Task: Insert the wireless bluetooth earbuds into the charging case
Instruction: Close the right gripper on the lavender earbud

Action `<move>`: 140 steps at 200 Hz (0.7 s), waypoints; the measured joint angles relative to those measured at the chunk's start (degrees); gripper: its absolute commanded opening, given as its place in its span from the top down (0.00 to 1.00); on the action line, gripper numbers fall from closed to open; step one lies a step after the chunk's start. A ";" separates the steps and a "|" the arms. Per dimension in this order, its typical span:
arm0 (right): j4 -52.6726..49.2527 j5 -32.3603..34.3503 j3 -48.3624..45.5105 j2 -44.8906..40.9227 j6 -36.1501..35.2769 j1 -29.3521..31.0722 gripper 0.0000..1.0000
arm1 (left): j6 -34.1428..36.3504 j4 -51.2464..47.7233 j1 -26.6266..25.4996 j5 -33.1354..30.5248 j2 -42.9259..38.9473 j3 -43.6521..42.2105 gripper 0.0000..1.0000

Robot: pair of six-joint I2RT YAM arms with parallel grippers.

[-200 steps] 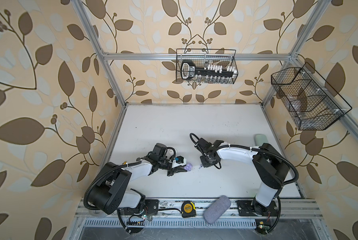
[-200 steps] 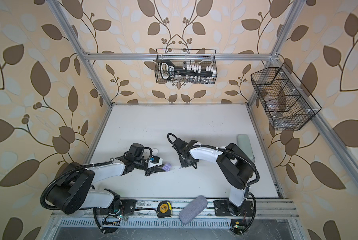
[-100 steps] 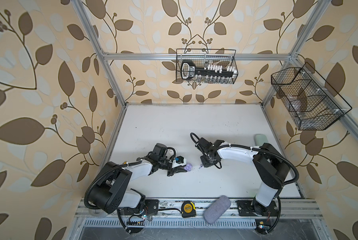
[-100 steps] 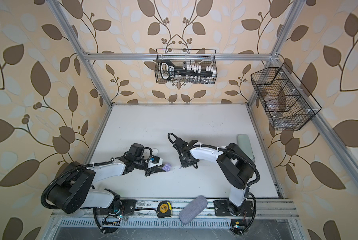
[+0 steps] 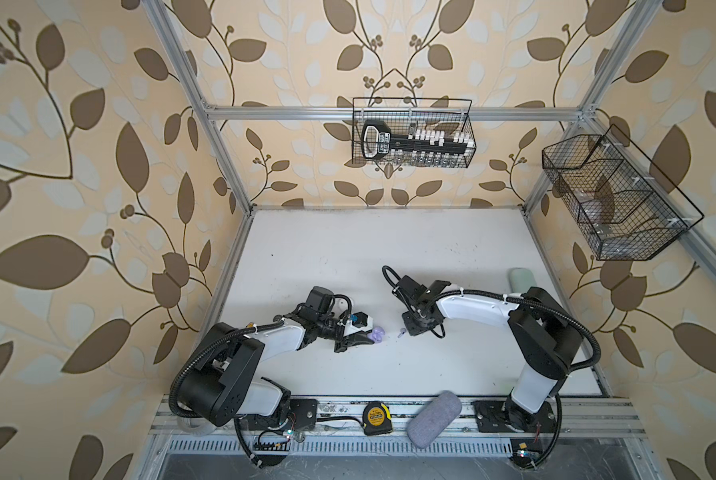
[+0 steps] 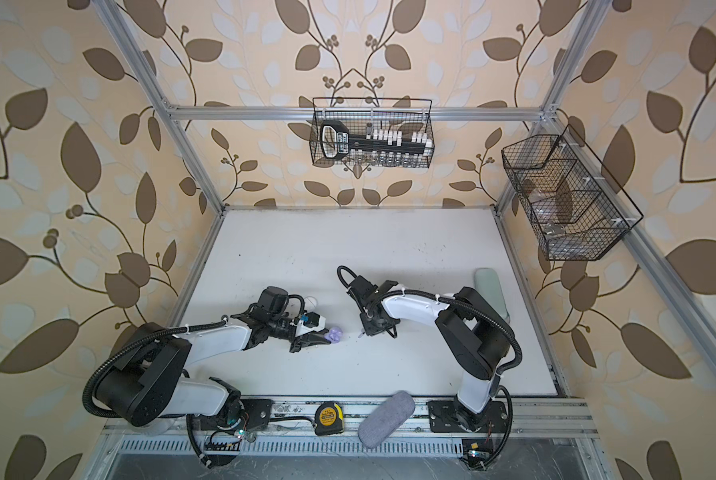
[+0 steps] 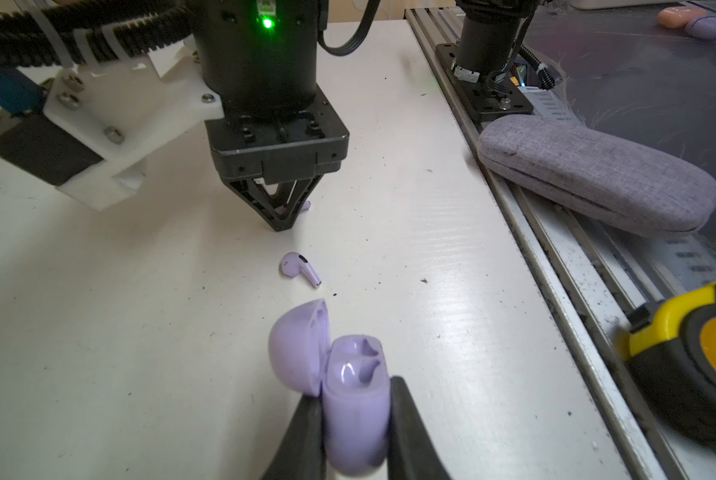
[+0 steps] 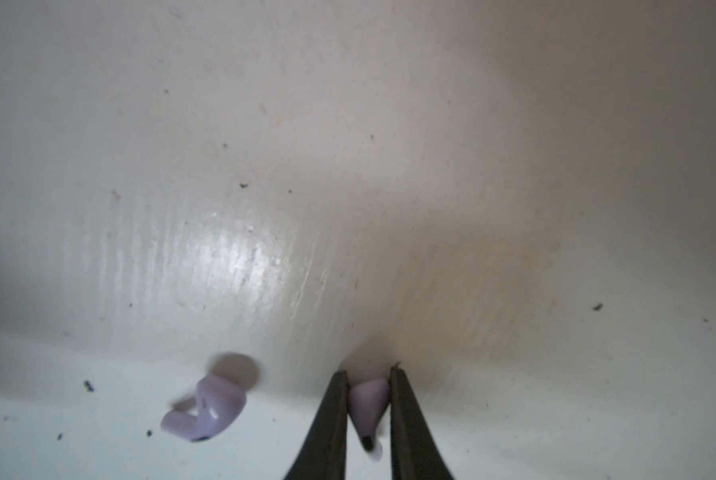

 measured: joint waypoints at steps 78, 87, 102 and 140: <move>0.42 -0.24 -1.16 -2.38 0.33 -0.04 0.90 | -0.96 0.44 0.00 -0.26 0.09 0.02 1.00; 0.57 -0.24 -1.20 -2.78 0.48 -0.04 0.90 | -1.38 0.44 0.00 -0.31 0.17 0.11 1.00; 1.05 -0.24 -1.36 -3.39 0.70 -0.04 0.90 | -1.84 0.61 0.00 -0.33 0.42 0.39 1.00; 1.99 -0.26 -1.73 -3.72 0.92 -0.04 0.90 | -2.43 1.14 0.00 -0.39 0.74 0.68 1.00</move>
